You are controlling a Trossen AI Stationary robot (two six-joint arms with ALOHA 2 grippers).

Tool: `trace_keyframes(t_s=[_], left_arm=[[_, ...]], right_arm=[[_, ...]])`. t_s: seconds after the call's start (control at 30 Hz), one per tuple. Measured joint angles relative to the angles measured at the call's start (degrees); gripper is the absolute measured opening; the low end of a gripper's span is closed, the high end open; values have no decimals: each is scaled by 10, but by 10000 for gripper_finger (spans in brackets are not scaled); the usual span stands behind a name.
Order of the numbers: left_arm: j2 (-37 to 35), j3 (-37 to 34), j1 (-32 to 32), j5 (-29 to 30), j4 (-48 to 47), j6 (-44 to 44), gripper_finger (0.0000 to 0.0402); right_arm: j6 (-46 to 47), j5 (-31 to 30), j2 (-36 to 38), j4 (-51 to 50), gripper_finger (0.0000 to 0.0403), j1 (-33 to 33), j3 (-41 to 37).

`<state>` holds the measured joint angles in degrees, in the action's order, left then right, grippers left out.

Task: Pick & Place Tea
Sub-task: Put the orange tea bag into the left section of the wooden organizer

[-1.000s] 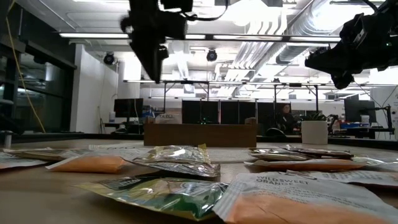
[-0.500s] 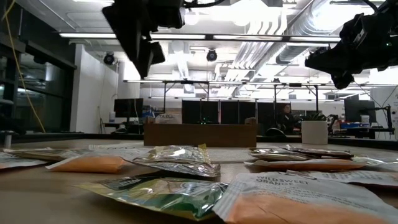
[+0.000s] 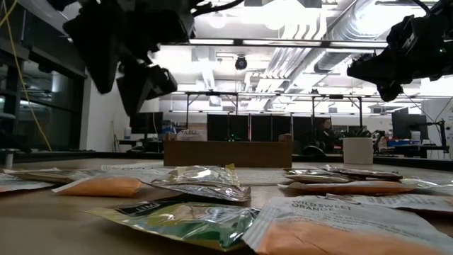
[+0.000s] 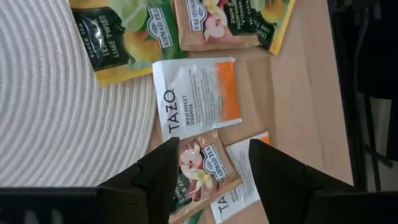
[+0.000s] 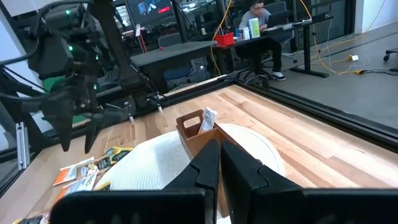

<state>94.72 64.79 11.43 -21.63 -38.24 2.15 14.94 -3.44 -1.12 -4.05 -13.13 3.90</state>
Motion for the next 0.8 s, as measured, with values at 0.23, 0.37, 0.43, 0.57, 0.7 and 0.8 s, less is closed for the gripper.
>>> trace_keyframes(t_s=[0.23, 0.37, 0.43, 0.57, 0.7, 0.8], left_arm=[[0, -35, -1, 4, 45, 27, 258], [3, -43, -2, 10, 56, 41, 281], [18, -43, -2, 12, 64, 54, 284], [43, -42, -1, 6, 89, 82, 284], [57, -43, -1, 3, 109, 105, 285], [58, -43, 0, 7, 112, 117, 285]], right_arm=[[0, 0, 0, 0, 12, 0, 0], [0, 0, 0, 0, 12, 0, 0], [0, 0, 0, 0, 12, 0, 0], [0, 0, 0, 0, 12, 0, 0], [0, 0, 0, 0, 12, 0, 0], [0, 0, 0, 0, 12, 0, 0]])
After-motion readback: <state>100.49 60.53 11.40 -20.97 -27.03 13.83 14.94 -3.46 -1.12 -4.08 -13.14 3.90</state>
